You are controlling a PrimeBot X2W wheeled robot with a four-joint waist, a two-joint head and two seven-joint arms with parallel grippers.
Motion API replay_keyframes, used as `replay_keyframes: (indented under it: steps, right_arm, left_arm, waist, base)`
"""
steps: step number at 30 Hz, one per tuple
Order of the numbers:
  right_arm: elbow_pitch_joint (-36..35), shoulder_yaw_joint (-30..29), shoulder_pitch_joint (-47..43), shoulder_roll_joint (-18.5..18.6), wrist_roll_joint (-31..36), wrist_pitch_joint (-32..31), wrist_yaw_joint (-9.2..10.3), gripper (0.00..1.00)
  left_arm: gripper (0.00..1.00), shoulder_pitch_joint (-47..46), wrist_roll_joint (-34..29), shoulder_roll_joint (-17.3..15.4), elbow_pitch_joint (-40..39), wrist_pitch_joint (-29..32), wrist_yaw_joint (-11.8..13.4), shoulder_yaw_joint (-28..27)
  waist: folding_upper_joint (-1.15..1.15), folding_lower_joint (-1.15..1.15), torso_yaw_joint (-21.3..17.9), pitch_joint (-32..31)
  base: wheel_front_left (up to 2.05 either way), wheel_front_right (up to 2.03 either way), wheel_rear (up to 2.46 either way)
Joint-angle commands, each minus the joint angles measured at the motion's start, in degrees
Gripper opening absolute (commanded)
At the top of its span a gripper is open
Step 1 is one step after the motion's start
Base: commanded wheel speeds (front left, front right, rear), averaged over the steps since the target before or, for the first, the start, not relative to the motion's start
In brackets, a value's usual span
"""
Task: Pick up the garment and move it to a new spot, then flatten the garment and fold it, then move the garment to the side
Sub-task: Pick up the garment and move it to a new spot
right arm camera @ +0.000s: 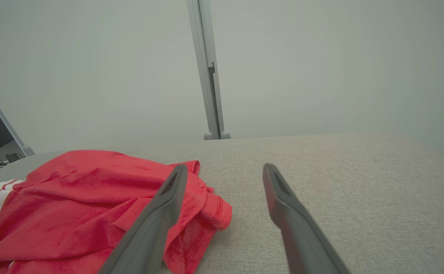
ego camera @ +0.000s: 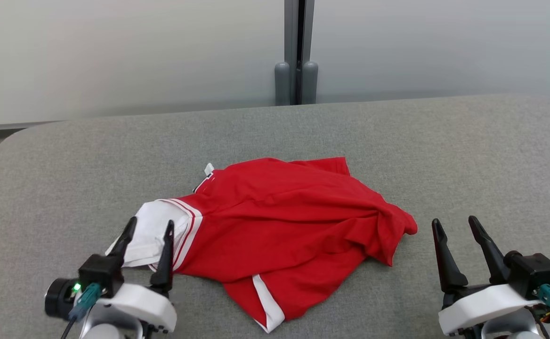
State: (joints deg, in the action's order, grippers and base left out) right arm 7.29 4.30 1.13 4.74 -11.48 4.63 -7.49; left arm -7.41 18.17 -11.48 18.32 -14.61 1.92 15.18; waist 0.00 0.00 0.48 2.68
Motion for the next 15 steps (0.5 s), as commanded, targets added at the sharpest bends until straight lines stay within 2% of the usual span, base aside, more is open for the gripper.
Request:
replay_keyframes:
  steps: [1, 9, 12, 13, 14, 15]
  right_arm:
    - [-0.07, 0.04, 0.59, 0.03, -0.34, 0.25, 0.0, 1.0]
    - [0.67, 1.16, 3.05, -0.14, -0.88, 0.87, 0.0, 1.0]
    - [1.15, 1.09, 3.72, -0.22, -1.04, 1.33, 0.0, 1.0]
    - [1.33, 1.1, 3.86, -0.25, -0.99, 1.42, 0.0, 1.0]
    - [1.49, 1.07, 3.89, -0.28, -0.95, 1.48, 0.0, 1.0]
    - [1.64, 0.91, 3.93, -0.29, -0.92, 1.68, 0.0, 1.0]
  left_arm:
    - [1.0, -1.36, -0.33, 0.03, 0.57, 0.41, -0.57, 0.43]
    - [1.0, -9.53, 0.12, 1.0, 9.58, 5.94, -4.76, 4.1]
    - [0.98, -11.45, 0.59, 1.23, 14.09, 9.75, -5.67, 5.13]
    - [0.55, -12.15, 0.69, 1.17, 14.94, 10.21, -5.9, 5.28]
    - [0.2, -12.85, 0.93, 1.19, 15.28, 9.64, -6.11, 5.14]
    - [0.0, -13.21, 1.03, 1.2, 15.75, 9.39, -6.33, 5.12]
  waist:
    - [0.0, 0.0, -0.06, 0.62]
    - [0.0, 0.0, -1.53, 4.88]
    - [0.0, 0.0, -2.23, 5.76]
    - [0.0, 0.0, -2.47, 6.02]
    - [0.0, 0.0, -2.65, 6.2]
    - [0.0, 0.0, -2.77, 6.38]
  base:
    - [0.0, 0.0, 0.0]
    - [0.0, 0.0, 0.0]
    - [0.0, 0.0, 0.0]
    - [0.0, 0.0, 0.0]
    - [0.0, 0.0, 0.0]
    - [0.0, 0.0, 0.0]
